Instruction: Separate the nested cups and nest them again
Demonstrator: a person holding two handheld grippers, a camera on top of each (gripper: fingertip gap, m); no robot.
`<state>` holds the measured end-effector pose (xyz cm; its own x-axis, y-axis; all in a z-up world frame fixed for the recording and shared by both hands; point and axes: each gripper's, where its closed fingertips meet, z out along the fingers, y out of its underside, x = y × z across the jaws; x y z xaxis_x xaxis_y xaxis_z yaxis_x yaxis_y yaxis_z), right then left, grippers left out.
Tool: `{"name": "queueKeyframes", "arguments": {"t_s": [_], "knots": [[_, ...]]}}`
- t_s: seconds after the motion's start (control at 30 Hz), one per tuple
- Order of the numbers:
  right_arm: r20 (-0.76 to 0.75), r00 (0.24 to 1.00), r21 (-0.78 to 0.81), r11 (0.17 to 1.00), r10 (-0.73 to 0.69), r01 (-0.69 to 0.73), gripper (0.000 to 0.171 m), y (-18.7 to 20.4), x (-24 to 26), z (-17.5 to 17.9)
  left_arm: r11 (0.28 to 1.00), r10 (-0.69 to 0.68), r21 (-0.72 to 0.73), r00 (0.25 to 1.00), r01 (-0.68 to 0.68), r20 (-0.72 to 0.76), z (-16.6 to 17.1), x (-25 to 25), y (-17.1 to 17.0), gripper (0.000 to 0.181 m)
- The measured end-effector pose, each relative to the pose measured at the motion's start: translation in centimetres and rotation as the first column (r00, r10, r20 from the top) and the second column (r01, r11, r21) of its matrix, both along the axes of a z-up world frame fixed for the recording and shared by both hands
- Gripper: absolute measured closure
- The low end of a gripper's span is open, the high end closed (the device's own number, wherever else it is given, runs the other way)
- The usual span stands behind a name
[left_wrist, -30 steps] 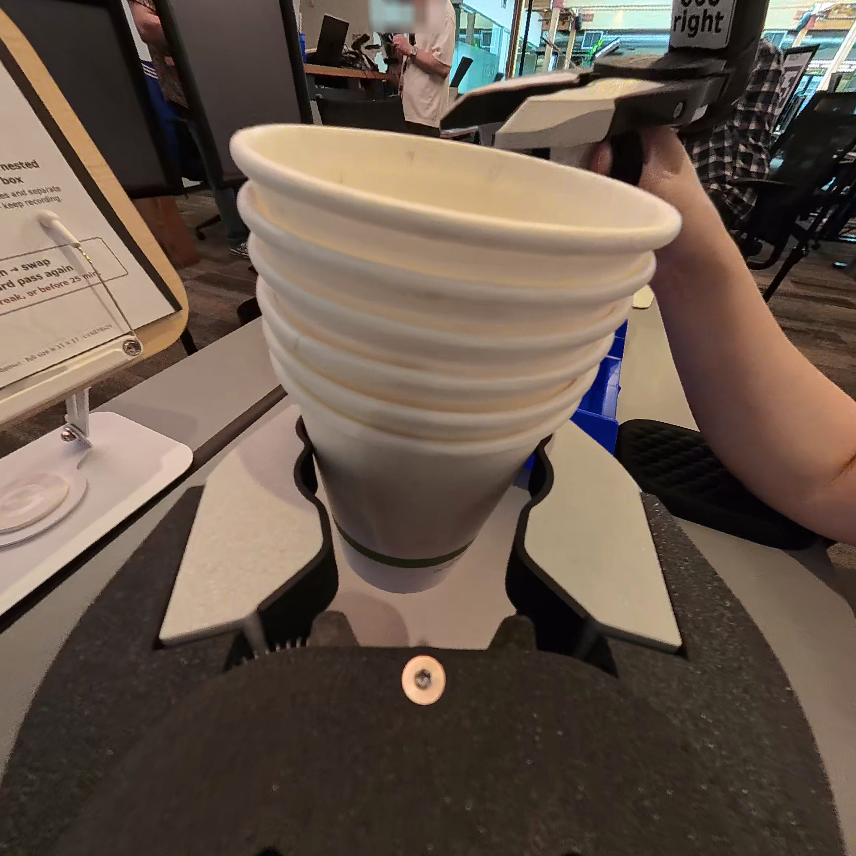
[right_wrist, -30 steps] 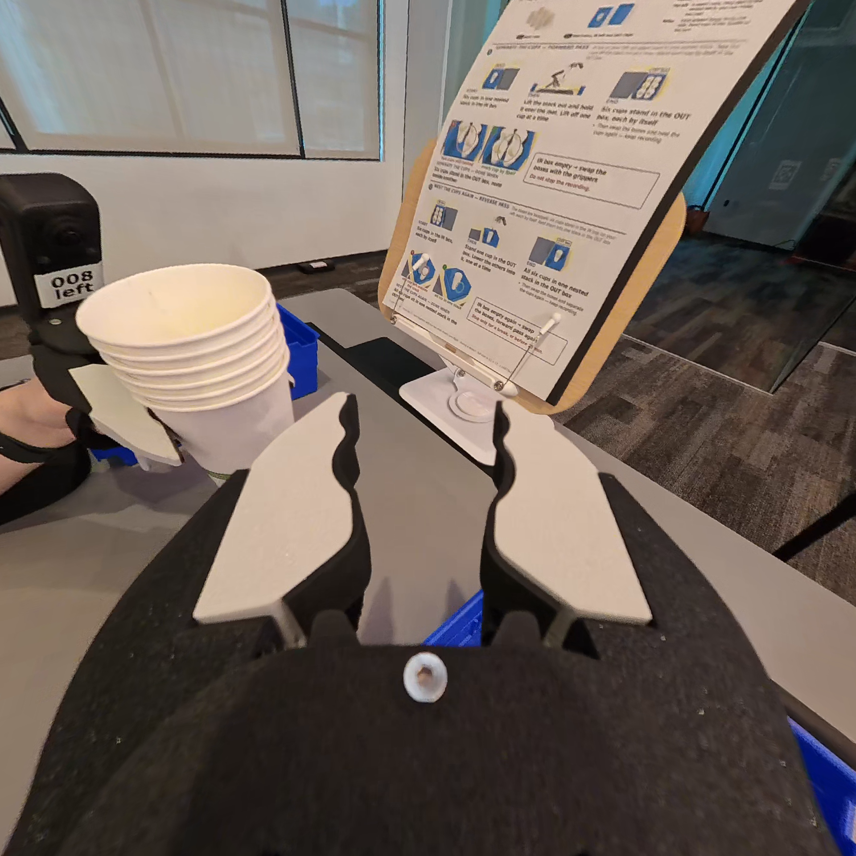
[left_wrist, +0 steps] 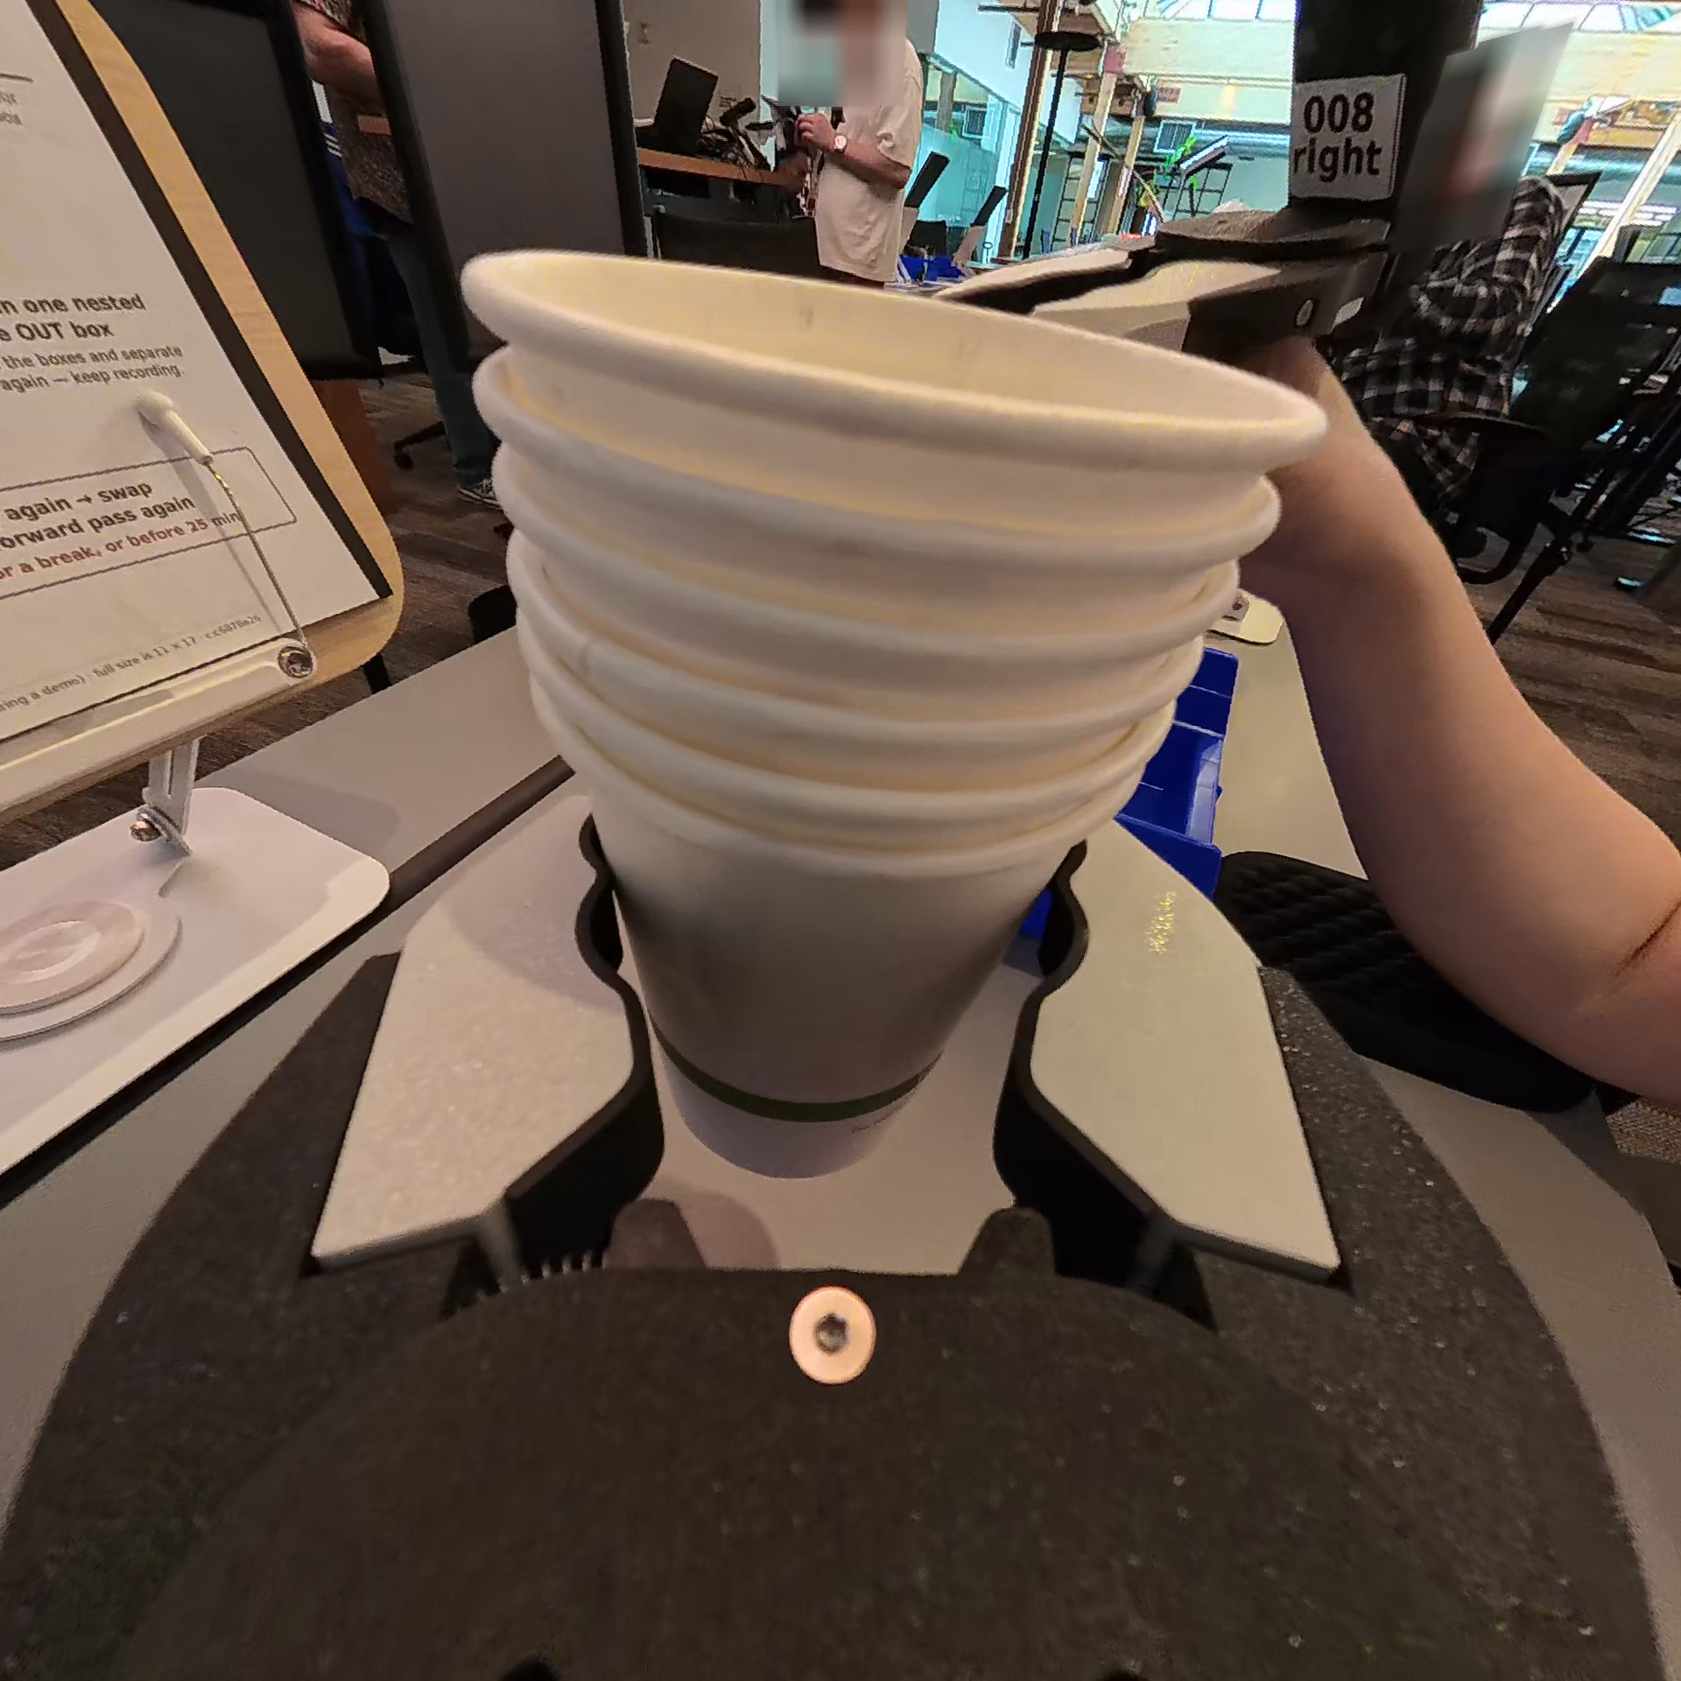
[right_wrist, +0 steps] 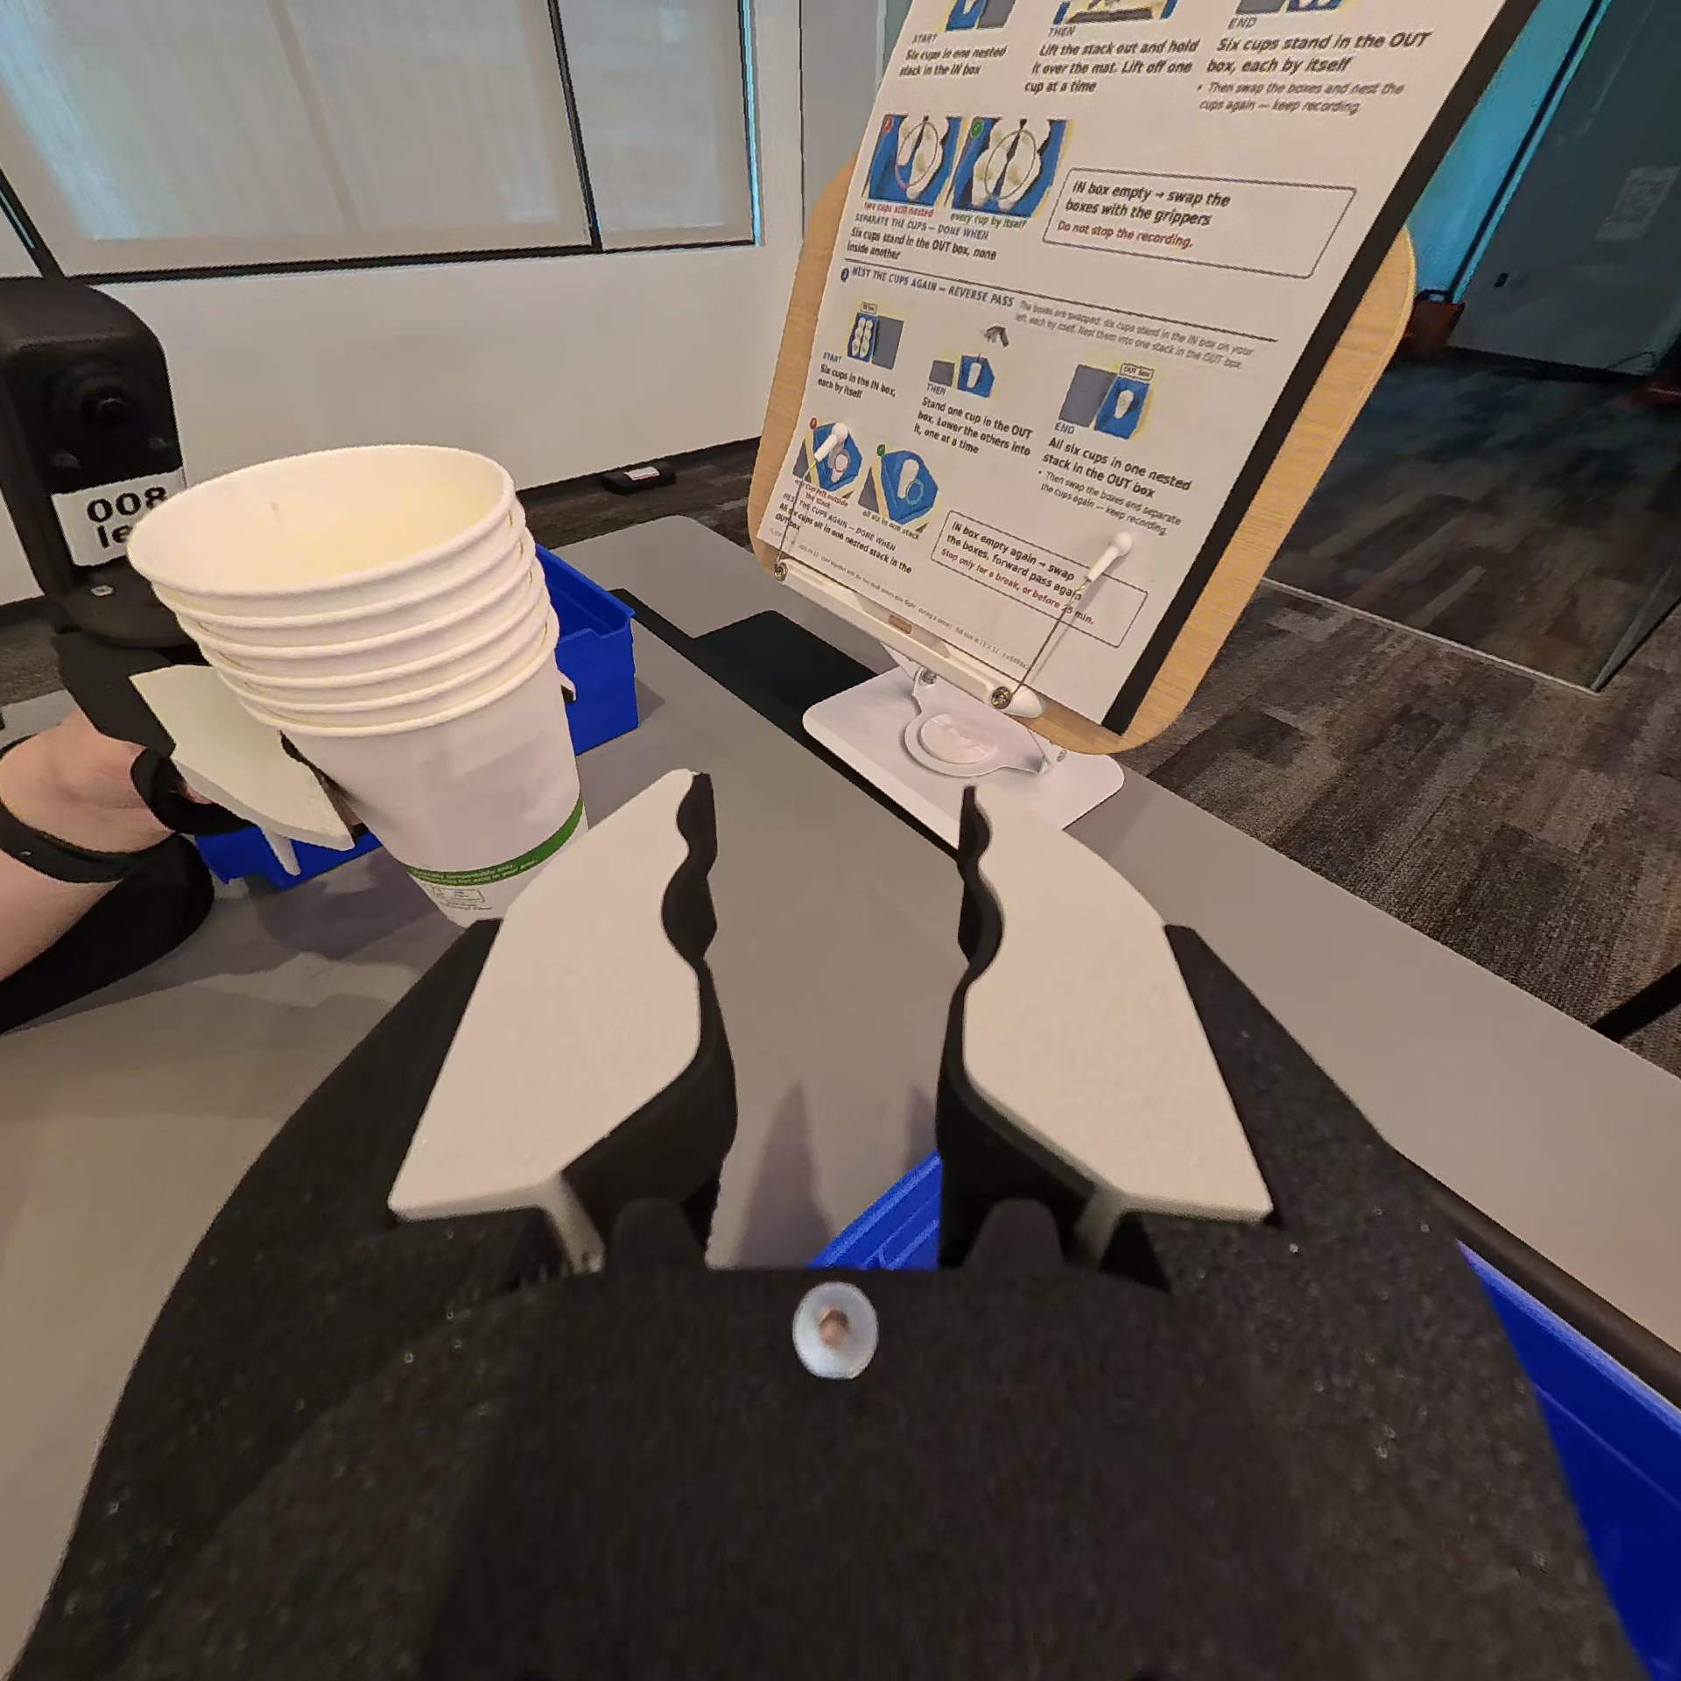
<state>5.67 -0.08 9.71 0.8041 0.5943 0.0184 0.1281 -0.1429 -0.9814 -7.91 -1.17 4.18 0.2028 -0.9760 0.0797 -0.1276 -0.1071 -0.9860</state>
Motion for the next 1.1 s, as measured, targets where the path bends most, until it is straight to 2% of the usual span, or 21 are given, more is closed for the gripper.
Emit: {"name": "queueKeyframes", "arguments": {"t_s": [1.1], "knots": [[0.028, 0.999, -0.015, 1.0, -0.016, 0.017, 0.123, 0.2, 0.3, -0.4, 0.997, 0.08, 0.015, 0.997, -0.081, 0.022, 1.8, -1.9, 1.5, 0.09]]}}
